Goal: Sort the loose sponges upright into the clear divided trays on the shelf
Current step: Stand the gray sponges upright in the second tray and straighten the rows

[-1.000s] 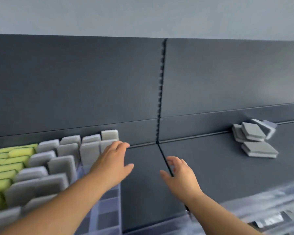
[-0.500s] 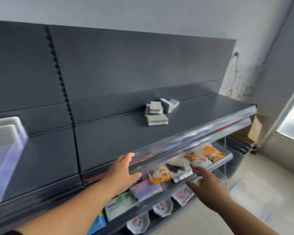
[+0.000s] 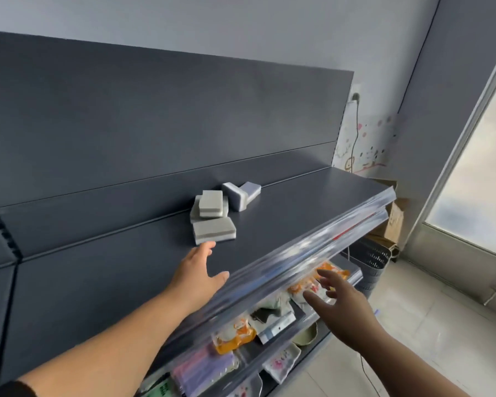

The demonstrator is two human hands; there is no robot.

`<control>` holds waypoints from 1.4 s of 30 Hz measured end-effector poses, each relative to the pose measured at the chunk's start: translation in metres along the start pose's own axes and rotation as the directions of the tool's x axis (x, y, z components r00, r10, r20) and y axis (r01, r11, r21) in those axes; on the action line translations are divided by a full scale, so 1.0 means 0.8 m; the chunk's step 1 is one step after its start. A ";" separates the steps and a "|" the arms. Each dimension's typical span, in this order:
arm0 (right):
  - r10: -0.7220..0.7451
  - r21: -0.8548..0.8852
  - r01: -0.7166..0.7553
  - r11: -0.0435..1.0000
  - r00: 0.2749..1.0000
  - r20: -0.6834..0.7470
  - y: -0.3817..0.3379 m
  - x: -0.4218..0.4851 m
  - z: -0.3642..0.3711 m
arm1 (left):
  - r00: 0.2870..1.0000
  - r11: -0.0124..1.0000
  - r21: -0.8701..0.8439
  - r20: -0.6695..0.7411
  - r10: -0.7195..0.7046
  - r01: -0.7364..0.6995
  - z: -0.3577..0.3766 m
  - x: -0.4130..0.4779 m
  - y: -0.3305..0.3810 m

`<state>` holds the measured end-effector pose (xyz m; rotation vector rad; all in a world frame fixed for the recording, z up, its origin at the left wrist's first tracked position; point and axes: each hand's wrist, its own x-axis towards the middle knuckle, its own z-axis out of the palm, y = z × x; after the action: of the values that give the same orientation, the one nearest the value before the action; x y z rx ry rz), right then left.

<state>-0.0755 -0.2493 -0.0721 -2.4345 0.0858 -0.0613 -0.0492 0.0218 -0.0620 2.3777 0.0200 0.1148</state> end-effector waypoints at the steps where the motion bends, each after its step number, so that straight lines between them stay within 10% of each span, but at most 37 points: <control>1: -0.004 0.005 0.004 1.000 1.000 0.002 -0.005 0.021 0.005 | 1.000 1.000 -0.011 -0.022 0.000 0.000 -0.001 0.022 -0.004; 17: -0.146 0.104 0.131 0.986 0.979 0.143 -0.102 0.309 0.092 | 0.960 0.986 -0.025 -0.225 -0.166 0.165 -0.023 0.268 -0.051; 42: -0.409 0.413 0.279 0.867 0.871 0.271 -0.102 0.490 0.096 | 0.764 0.840 0.018 -0.428 -0.483 0.542 0.042 0.315 0.020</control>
<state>0.3240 -0.1687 -0.0693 -2.0237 -0.4936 0.1828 0.2044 -0.0010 -0.0562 2.3528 0.9092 0.3528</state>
